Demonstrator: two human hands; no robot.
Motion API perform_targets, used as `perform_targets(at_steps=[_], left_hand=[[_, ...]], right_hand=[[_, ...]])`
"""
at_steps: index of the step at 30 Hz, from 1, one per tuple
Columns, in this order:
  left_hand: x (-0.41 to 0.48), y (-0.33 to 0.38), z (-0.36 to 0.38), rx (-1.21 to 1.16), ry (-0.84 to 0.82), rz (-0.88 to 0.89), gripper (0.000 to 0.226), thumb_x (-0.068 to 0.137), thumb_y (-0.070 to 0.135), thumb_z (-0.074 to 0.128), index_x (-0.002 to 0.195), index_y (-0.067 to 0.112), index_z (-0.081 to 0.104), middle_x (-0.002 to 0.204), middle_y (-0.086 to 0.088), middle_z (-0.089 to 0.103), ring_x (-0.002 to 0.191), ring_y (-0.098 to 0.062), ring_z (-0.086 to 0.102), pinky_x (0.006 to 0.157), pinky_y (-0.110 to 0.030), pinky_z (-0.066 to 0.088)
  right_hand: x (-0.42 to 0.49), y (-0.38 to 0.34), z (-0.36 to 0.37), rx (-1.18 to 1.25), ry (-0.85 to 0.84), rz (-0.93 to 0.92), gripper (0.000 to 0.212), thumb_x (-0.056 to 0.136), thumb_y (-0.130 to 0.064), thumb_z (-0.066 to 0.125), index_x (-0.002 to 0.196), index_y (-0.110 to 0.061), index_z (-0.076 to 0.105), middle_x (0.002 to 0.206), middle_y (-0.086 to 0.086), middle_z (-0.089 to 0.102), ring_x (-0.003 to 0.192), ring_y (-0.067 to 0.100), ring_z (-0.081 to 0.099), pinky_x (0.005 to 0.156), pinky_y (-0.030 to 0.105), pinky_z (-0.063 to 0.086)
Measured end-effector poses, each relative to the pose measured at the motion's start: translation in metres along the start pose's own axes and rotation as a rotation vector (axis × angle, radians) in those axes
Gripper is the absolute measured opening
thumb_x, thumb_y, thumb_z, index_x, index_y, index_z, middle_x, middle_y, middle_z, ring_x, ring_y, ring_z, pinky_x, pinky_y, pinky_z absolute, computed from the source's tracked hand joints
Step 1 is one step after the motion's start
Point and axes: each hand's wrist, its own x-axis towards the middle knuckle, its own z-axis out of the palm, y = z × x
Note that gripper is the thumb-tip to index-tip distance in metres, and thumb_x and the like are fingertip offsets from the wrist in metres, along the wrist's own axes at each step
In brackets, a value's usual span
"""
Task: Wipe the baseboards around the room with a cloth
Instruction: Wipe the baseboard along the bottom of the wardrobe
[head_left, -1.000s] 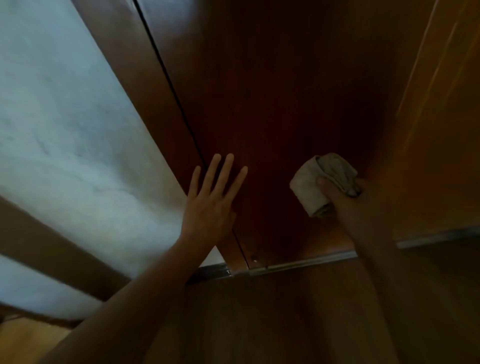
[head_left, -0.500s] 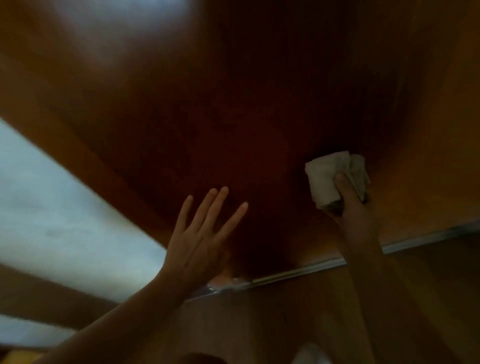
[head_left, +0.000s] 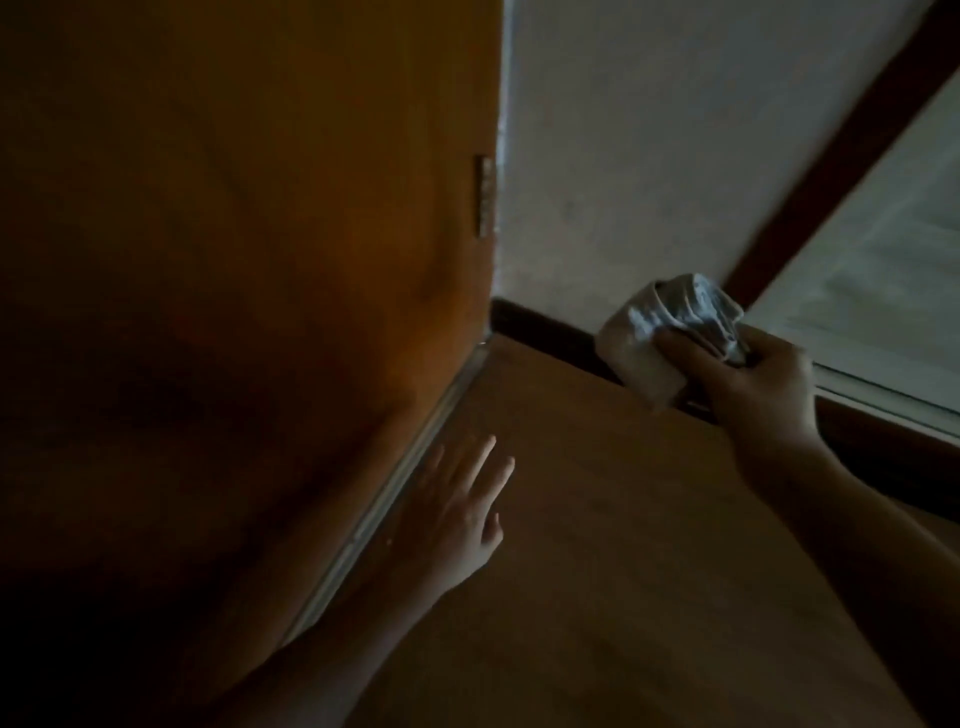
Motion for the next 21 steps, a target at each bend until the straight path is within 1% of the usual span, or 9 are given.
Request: perform_targets(at_steps=[2,3,5,7,9,11,15,18,21], left_hand=[[0.032,-0.002,0.032,-0.036,-0.084,0.035,0.067,0.093,0.044,0.058,0.154,0.034,0.033,0.166,0.001,0.02,0.151,-0.019,0.023,0.124,-0.045,0.02],[0.046,-0.005,0.046,-0.046,-0.116,0.05,0.066,0.094,0.045,0.056,0.155,0.035,0.031,0.167,0.001,0.018,0.151,-0.019,0.023,0.125,-0.044,0.017],[0.069,-0.012,0.069,-0.06,-0.164,0.073,0.066,0.096,0.047,0.052,0.157,0.038,0.026,0.168,0.003,0.013,0.153,-0.018,0.019,0.126,-0.042,0.011],[0.083,-0.017,0.088,-0.072,-0.173,0.078,0.064,0.097,0.049,0.046,0.157,0.041,0.024,0.168,0.004,0.014,0.153,-0.017,0.017,0.126,-0.04,0.007],[0.09,-0.02,0.103,-0.129,-0.144,0.078,0.06,0.096,0.048,0.044,0.155,0.039,0.033,0.166,0.004,0.022,0.151,-0.019,0.023,0.126,-0.04,0.01],[0.091,-0.023,0.113,-0.201,-0.082,0.072,0.058,0.094,0.048,0.047,0.151,0.035,0.042,0.163,0.002,0.031,0.148,-0.019,0.03,0.125,-0.042,0.018],[0.094,-0.025,0.127,-0.206,-0.018,0.042,0.059,0.094,0.048,0.046,0.151,0.032,0.043,0.163,0.0,0.031,0.148,-0.019,0.031,0.121,-0.045,0.027],[0.096,-0.023,0.128,-0.178,-0.014,-0.016,0.061,0.094,0.05,0.045,0.152,0.033,0.041,0.164,0.001,0.027,0.149,-0.019,0.028,0.121,-0.046,0.025],[0.1,-0.023,0.132,-0.147,-0.023,-0.041,0.062,0.094,0.051,0.044,0.154,0.035,0.037,0.166,0.003,0.023,0.151,-0.016,0.023,0.123,-0.045,0.019]], right_hand=[[0.007,0.016,-0.027,-0.091,0.072,0.025,0.042,0.06,-0.063,0.082,0.086,-0.031,0.075,0.081,-0.001,0.075,0.074,0.019,0.074,0.066,0.048,0.062],[0.01,0.024,-0.034,-0.123,0.116,0.042,0.04,0.061,-0.063,0.082,0.084,-0.031,0.074,0.077,-0.003,0.074,0.07,0.017,0.073,0.061,0.041,0.062],[0.013,0.04,-0.036,-0.146,0.191,0.09,0.03,0.064,-0.058,0.081,0.077,-0.033,0.073,0.07,-0.008,0.072,0.061,0.008,0.069,0.046,0.022,0.052],[0.016,0.056,-0.031,-0.151,0.218,0.137,0.02,0.069,-0.051,0.082,0.074,-0.034,0.073,0.066,-0.011,0.071,0.055,0.002,0.066,0.042,0.012,0.043],[0.017,0.073,-0.025,-0.164,0.216,0.176,0.016,0.072,-0.048,0.082,0.075,-0.035,0.072,0.065,-0.01,0.07,0.053,0.002,0.065,0.043,0.012,0.043],[0.019,0.092,-0.02,-0.158,0.211,0.227,0.019,0.072,-0.047,0.082,0.075,-0.031,0.073,0.067,-0.007,0.072,0.056,0.005,0.068,0.045,0.014,0.047],[0.024,0.13,-0.006,-0.156,0.211,0.331,0.015,0.069,-0.041,0.085,0.074,-0.03,0.074,0.068,-0.006,0.073,0.061,0.009,0.071,0.047,0.016,0.05],[0.031,0.156,0.009,-0.118,0.212,0.382,0.022,0.069,-0.044,0.084,0.076,-0.026,0.075,0.072,-0.006,0.074,0.065,0.011,0.073,0.051,0.021,0.055],[0.038,0.182,0.028,-0.146,0.144,0.401,0.024,0.071,-0.051,0.082,0.081,-0.03,0.075,0.074,-0.008,0.075,0.067,0.01,0.073,0.059,0.034,0.061]])
